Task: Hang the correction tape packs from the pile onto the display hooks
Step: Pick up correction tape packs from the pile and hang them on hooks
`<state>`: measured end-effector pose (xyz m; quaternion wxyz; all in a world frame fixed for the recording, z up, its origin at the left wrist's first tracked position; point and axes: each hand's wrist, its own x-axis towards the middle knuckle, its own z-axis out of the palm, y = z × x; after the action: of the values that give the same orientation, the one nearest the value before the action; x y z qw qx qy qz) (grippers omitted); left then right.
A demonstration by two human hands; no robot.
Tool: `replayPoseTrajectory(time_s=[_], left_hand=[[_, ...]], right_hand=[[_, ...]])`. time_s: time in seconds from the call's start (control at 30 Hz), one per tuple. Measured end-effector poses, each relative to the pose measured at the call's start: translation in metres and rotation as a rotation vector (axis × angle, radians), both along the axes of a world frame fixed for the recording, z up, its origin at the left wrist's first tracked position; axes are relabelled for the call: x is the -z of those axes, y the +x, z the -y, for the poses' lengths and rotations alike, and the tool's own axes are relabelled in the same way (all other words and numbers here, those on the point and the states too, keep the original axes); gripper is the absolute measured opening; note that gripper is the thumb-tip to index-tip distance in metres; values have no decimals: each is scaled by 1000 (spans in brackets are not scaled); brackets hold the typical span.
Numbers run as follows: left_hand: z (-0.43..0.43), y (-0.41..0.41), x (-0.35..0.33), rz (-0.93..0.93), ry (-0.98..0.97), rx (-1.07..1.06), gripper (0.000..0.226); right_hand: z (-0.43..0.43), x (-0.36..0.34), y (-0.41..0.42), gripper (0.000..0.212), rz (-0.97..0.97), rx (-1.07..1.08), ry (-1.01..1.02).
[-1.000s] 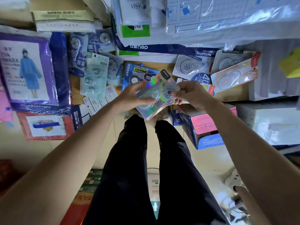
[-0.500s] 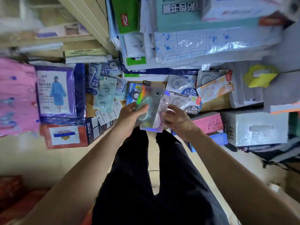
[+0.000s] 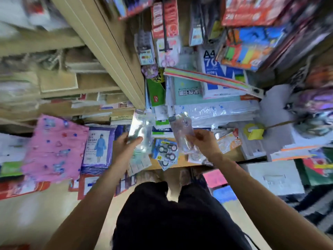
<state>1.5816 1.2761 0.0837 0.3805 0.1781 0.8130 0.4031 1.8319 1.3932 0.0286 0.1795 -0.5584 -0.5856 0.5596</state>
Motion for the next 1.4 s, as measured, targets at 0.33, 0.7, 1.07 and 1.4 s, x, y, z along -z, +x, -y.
replayPoseTrajectory(time_s=[0.33,0.7,1.07,1.4], left_hand=[[-36,-60,-162,-423,420,334,23],[-75,-125,-329,-772,844,371,26],[-121,-154,-448,-1011,1169,239,29],[-173,-148,-530,-1145,1403,-66,39]], right_hand=[[-54,-157,-59,28,3,-223,487],[-58,-336,-131,11,-1,-131,959],[-95,-454,-154,7,-56,102,1197],[-121,-576,-171,17,-304,216,1320]])
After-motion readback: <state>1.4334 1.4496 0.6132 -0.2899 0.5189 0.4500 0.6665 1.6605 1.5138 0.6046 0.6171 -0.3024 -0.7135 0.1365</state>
